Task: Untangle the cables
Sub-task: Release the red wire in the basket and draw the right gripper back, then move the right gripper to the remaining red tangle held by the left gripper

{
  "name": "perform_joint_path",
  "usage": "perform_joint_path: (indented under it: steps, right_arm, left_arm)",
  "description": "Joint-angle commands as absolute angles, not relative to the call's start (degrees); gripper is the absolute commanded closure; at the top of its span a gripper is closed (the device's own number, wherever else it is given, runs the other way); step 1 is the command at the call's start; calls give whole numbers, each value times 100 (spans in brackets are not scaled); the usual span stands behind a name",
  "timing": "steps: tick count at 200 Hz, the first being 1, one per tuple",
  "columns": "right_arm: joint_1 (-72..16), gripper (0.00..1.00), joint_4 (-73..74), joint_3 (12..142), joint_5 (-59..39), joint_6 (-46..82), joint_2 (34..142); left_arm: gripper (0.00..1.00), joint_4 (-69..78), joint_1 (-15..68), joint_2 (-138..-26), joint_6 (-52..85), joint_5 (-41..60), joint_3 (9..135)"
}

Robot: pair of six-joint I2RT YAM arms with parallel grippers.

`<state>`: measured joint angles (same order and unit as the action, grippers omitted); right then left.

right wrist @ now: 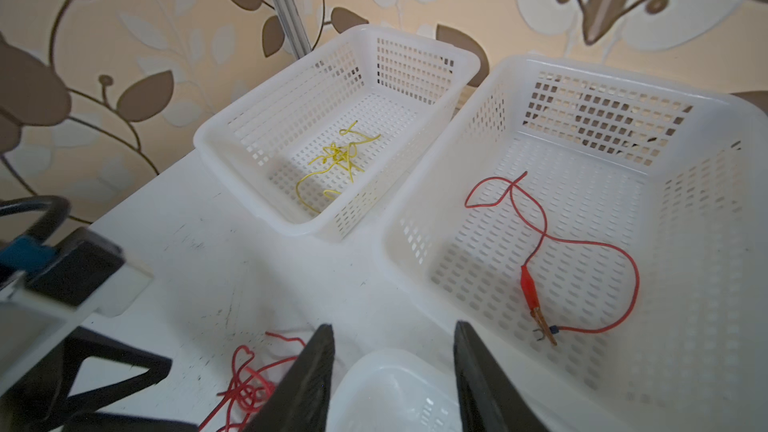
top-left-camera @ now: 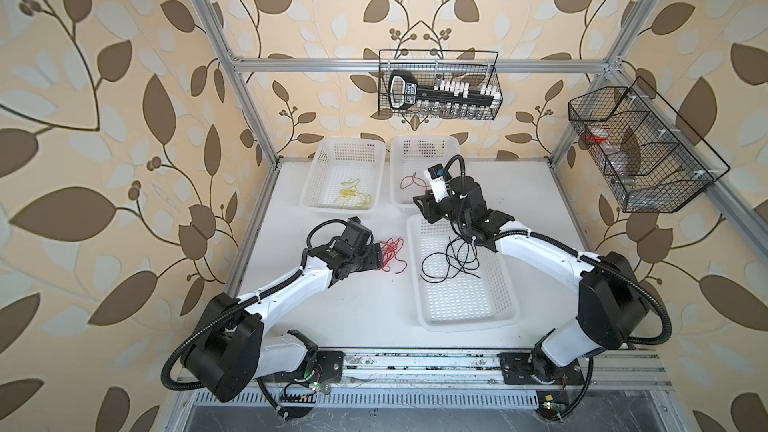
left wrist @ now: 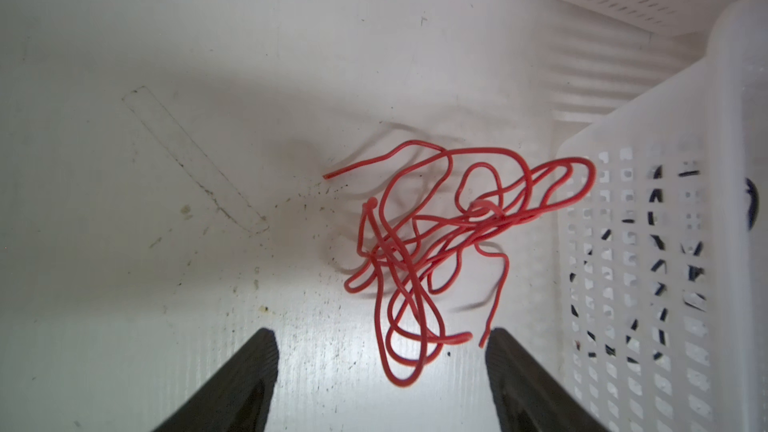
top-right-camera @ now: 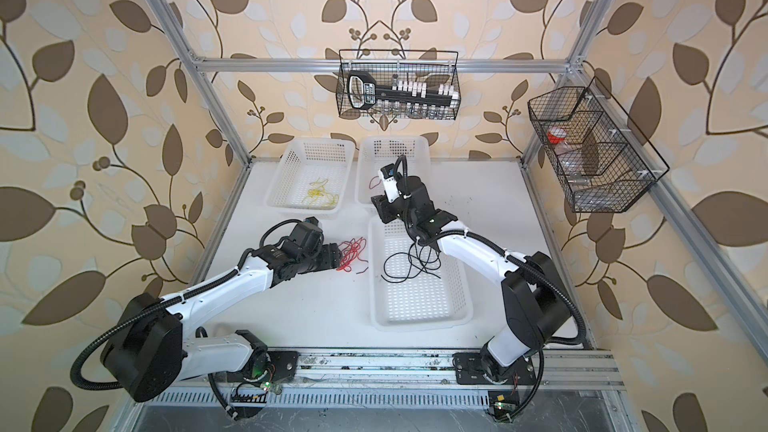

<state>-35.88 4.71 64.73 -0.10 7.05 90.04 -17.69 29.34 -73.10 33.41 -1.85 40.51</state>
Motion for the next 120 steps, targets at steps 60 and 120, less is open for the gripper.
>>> perform_joint_path:
  steps: [60, 120]
  right_arm:
    - [-4450, 51, 290, 5865, 467, 671, 8490]
    - [-4566, 51, 321, 5867, 345, 748, 8548]
  left_arm:
    - [38, -1430, 2979, -7861, 3388, -163, 4230]
    - [83, -1356, 2976, -7994, 3593, -289, 4018]
